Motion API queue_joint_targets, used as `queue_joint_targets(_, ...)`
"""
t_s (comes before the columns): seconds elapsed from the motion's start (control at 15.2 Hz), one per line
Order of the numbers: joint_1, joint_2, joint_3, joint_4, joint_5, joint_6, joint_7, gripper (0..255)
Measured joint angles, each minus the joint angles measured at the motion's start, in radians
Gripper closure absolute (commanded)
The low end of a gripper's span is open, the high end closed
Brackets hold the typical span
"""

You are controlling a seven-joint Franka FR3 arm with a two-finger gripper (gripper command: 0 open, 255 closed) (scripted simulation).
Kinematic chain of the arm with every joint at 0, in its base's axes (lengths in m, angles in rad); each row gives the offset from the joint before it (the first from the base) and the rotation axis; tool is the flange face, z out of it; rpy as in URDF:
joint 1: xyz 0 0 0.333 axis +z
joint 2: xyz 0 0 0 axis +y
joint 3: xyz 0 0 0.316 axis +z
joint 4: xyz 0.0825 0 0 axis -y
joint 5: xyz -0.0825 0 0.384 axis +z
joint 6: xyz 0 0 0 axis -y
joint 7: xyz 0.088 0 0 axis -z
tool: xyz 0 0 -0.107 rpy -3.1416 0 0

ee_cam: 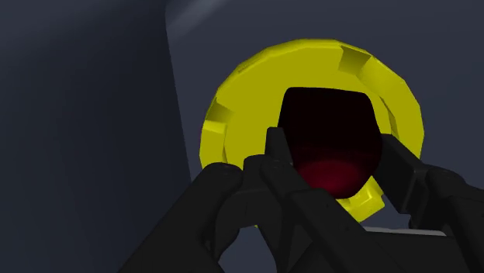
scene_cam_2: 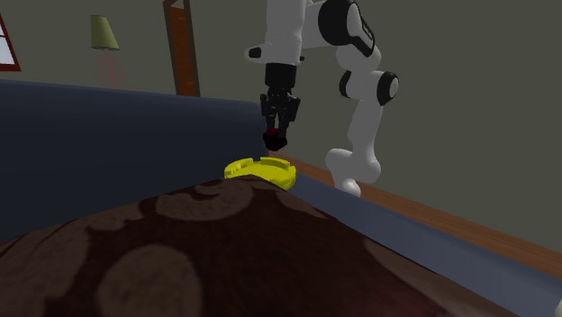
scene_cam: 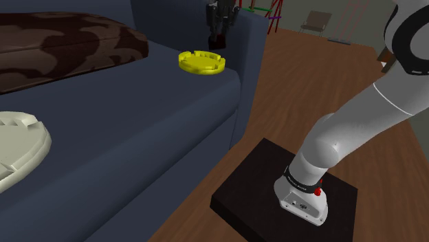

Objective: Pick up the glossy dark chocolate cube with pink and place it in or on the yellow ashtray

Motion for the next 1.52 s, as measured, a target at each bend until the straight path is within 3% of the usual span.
queue_joint_targets(0.79,0.002,-0.067,-0.007,-0.217,0.009,0.161,-0.017,255)
queue_joint_targets(1.19,0.001,-0.073,-0.005,-0.231,0.010,0.173,-0.017,255)
queue_joint_targets(1.25,0.001,-0.074,-0.005,-0.232,0.010,0.173,-0.016,0)
queue_joint_targets(1.52,0.001,-0.070,-0.004,-0.234,0.009,0.165,-0.013,0)
